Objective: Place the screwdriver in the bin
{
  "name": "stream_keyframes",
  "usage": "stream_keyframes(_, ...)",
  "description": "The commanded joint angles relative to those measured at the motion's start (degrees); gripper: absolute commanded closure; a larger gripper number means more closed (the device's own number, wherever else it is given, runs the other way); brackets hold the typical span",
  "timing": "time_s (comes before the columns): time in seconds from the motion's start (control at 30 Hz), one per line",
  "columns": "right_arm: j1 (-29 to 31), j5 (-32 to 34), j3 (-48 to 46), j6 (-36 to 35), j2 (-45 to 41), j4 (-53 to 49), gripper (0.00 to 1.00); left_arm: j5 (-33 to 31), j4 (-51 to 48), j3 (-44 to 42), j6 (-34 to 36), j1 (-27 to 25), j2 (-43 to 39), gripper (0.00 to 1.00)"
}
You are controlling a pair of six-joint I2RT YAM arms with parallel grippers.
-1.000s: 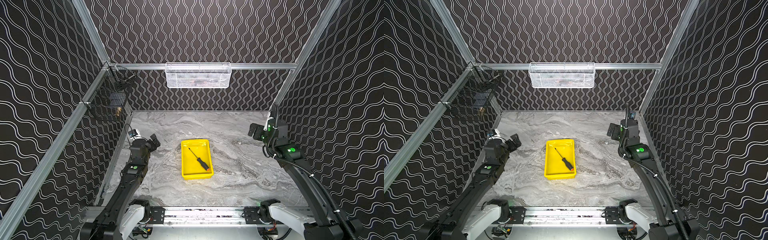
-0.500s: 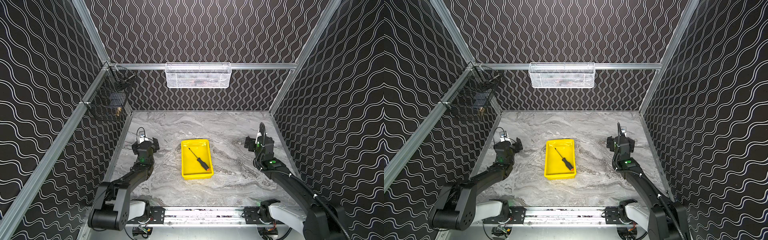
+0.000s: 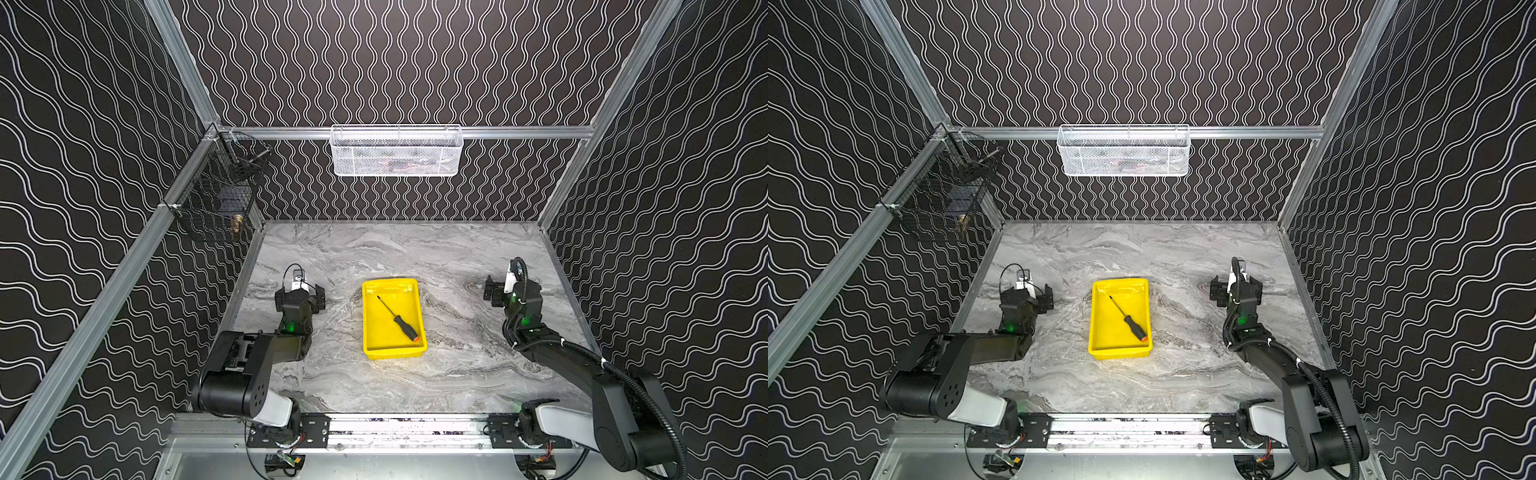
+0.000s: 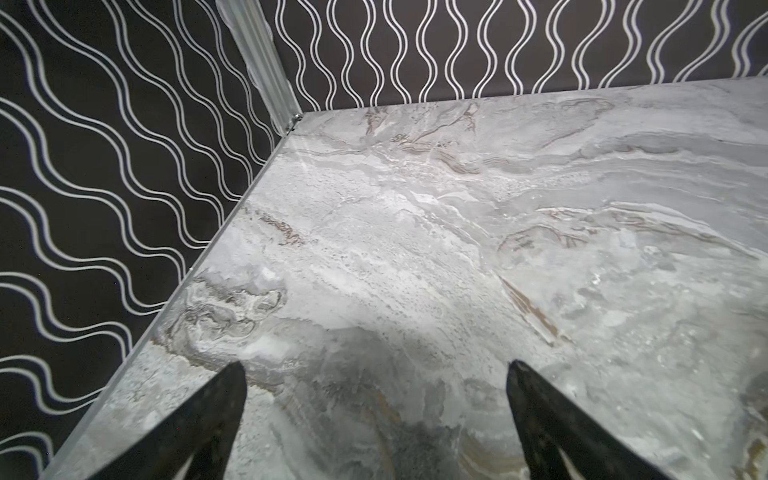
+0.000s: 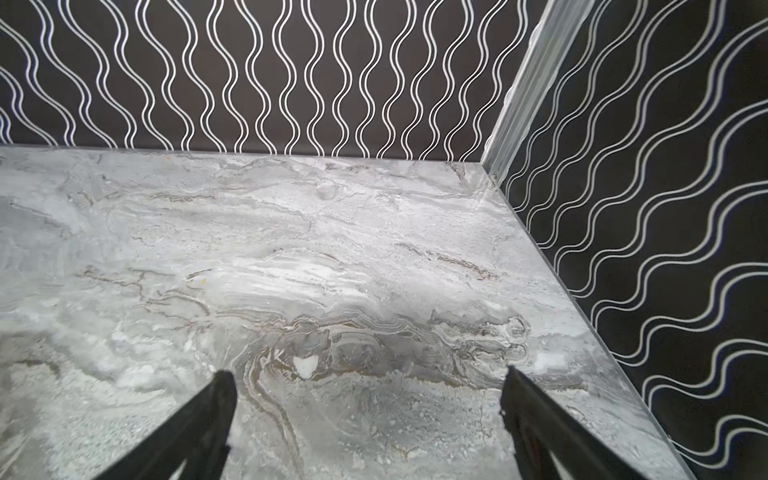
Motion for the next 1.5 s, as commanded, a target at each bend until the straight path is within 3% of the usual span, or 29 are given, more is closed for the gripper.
stream_keyframes(0.0, -0.68, 1.32, -1.29, 0.14, -0.22, 6.22, 0.01, 5.08, 4.49, 0.53, 2.67, -0.02, 2.52, 0.01)
stream_keyframes(0.17, -2.29, -0.28, -3.60, 0.66, -1.56, 8.47, 0.01, 10.67, 14.41, -1.22, 5.36, -0.04, 9.82, 0.01)
stream_keyframes(0.33, -3.40, -1.41, -5.31, 2.88, -0.52, 12.42, 0.01, 12.38, 11.19, -0.01, 4.63, 0.39, 9.27, 0.01)
stream_keyframes(0.47, -4.69, -0.53, -7.29, 2.73, 4.07, 21.86, 0.01, 14.14, 11.50, -0.20, 5.34, 0.41, 9.32, 0.01)
stream_keyframes(0.63, -5.35, -6.21, -8.08, 2.37, 8.08, 24.28, 0.00, 14.28, 11.33, -0.06, 5.02, 0.84, 9.32, 0.01)
stream_keyframes(0.77, -5.58, -6.73, -11.93, 1.38, 13.79, 37.74, 0.00, 15.06, 8.73, 1.06, 3.83, 1.65, 9.25, 0.01)
stream_keyframes(0.87, -6.42, -4.92, -15.48, 4.34, 13.62, 42.06, 0.00, 15.02, 9.20, 1.03, 3.56, 2.33, 9.30, 0.01)
stream_keyframes(0.97, -7.02, -7.79, -15.26, 1.81, 19.32, 49.65, 0.00, 14.80, 9.78, 0.69, 3.90, 2.11, 9.22, 0.01)
stream_keyframes(1.07, -9.86, -14.52, -9.30, 4.54, 15.55, 30.84, 0.00, 13.92, 10.05, 0.56, 4.08, 1.75, 9.22, 0.01)
stream_keyframes(1.13, -13.13, -20.31, -9.02, 5.97, 17.49, 34.04, 0.00, 11.78, 10.73, -0.03, 4.54, 0.68, 8.62, 0.01)
stream_keyframes(1.47, -13.27, -20.62, -9.15, 5.17, 16.95, 33.44, 0.00, 15.64, 7.68, 1.71, 2.94, 2.79, 9.23, 0.01)
